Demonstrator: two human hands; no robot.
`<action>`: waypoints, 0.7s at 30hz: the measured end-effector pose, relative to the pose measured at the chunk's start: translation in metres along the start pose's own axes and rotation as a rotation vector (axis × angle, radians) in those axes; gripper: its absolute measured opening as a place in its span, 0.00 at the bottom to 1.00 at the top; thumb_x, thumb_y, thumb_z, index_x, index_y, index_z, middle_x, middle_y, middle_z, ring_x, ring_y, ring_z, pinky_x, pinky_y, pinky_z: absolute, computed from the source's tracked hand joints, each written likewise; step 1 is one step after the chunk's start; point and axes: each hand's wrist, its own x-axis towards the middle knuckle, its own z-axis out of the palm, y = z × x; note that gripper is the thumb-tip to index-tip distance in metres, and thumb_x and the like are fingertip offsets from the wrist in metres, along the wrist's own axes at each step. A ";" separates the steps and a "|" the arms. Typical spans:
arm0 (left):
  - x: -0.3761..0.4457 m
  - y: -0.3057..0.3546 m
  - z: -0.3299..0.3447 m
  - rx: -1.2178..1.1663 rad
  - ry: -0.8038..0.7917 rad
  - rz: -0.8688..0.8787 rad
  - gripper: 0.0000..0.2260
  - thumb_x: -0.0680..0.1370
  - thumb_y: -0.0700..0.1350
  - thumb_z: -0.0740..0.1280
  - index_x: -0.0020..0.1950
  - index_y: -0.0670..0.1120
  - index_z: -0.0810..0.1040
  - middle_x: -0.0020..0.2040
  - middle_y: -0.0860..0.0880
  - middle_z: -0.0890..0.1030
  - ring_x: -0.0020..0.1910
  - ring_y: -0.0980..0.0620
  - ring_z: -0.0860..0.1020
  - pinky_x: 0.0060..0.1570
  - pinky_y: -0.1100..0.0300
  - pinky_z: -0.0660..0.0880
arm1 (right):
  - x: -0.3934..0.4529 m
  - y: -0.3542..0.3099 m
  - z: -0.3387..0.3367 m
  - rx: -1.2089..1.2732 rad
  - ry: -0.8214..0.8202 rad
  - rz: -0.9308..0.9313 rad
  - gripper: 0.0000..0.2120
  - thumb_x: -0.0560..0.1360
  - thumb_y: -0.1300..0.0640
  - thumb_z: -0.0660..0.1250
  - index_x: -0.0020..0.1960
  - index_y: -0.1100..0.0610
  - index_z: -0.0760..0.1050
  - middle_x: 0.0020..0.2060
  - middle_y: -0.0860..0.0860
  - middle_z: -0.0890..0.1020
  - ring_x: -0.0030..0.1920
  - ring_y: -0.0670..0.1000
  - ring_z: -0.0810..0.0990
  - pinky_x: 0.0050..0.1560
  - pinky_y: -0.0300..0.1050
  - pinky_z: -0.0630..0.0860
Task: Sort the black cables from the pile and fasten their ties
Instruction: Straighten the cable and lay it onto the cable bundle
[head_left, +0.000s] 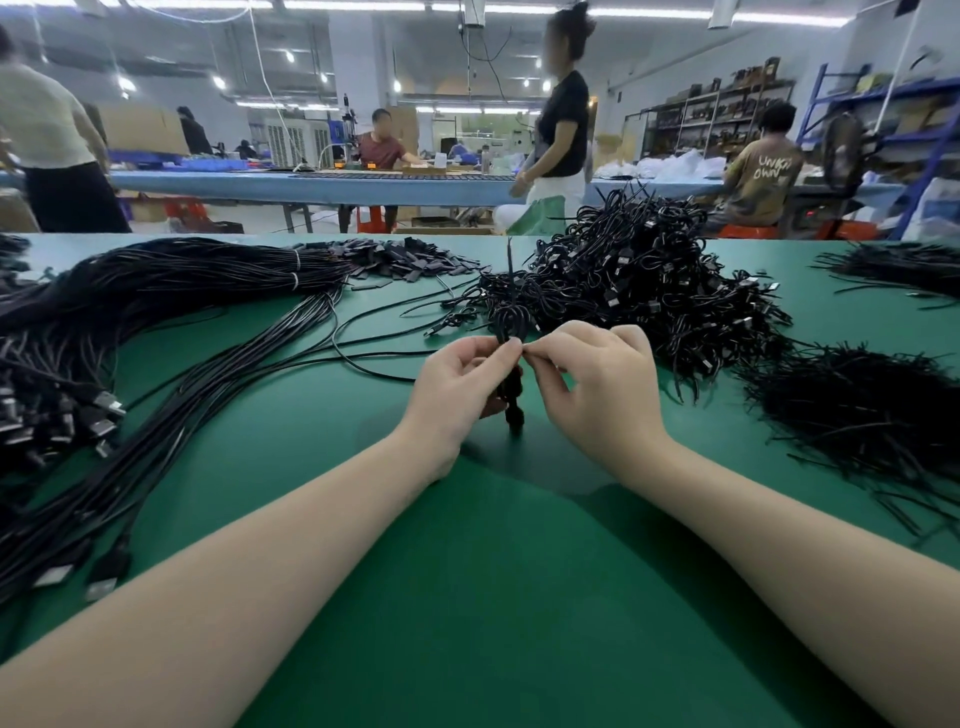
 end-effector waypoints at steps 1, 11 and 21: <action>0.000 0.002 0.002 -0.057 0.001 -0.057 0.05 0.76 0.48 0.70 0.51 0.50 0.78 0.34 0.52 0.82 0.32 0.55 0.79 0.33 0.64 0.75 | 0.000 0.002 -0.001 -0.075 0.034 -0.064 0.06 0.74 0.61 0.69 0.40 0.54 0.82 0.34 0.47 0.81 0.33 0.52 0.78 0.39 0.51 0.68; -0.002 0.007 0.001 -0.158 -0.024 -0.117 0.11 0.79 0.40 0.61 0.48 0.51 0.81 0.35 0.50 0.83 0.33 0.53 0.82 0.36 0.62 0.74 | -0.004 0.000 0.003 0.043 -0.090 0.057 0.06 0.75 0.58 0.68 0.47 0.53 0.84 0.39 0.48 0.84 0.39 0.52 0.82 0.44 0.50 0.63; -0.001 -0.005 0.001 0.189 0.046 0.151 0.05 0.74 0.43 0.73 0.48 0.52 0.83 0.54 0.46 0.81 0.55 0.54 0.78 0.58 0.61 0.73 | -0.003 0.004 0.001 0.028 -0.046 0.111 0.06 0.74 0.60 0.68 0.44 0.53 0.83 0.37 0.47 0.83 0.38 0.53 0.81 0.45 0.50 0.64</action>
